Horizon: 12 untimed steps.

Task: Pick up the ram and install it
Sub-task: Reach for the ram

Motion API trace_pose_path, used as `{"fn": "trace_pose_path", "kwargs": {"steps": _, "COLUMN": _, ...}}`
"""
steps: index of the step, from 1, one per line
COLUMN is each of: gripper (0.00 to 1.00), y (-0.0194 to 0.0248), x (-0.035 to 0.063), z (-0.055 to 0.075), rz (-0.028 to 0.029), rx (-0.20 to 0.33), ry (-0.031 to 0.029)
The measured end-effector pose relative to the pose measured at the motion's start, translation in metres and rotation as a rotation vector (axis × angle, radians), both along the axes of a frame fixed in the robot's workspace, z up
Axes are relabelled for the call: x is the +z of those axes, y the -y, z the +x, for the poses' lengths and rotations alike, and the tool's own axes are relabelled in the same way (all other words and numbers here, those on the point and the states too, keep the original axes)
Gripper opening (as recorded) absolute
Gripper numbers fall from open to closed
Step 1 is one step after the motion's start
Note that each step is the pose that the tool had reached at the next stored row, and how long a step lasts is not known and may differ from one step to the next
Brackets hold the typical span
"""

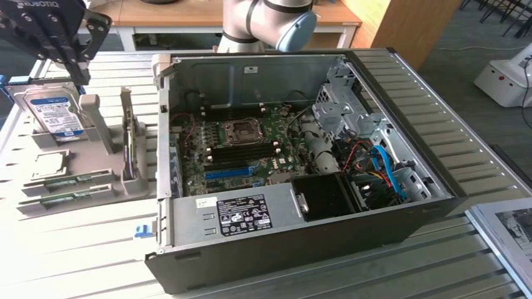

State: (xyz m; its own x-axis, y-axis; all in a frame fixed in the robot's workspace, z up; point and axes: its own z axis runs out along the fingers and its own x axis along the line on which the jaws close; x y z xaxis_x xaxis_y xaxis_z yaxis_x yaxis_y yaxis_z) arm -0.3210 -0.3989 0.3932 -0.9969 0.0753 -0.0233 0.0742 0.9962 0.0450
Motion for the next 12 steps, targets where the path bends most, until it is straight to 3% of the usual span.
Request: {"fn": "trace_pose_path", "kwargs": {"steps": 12, "gripper": 0.14, "y": 0.0, "x": 0.0, "z": -0.029, "rz": 0.0, "rx": 0.0, "ry": 0.0}}
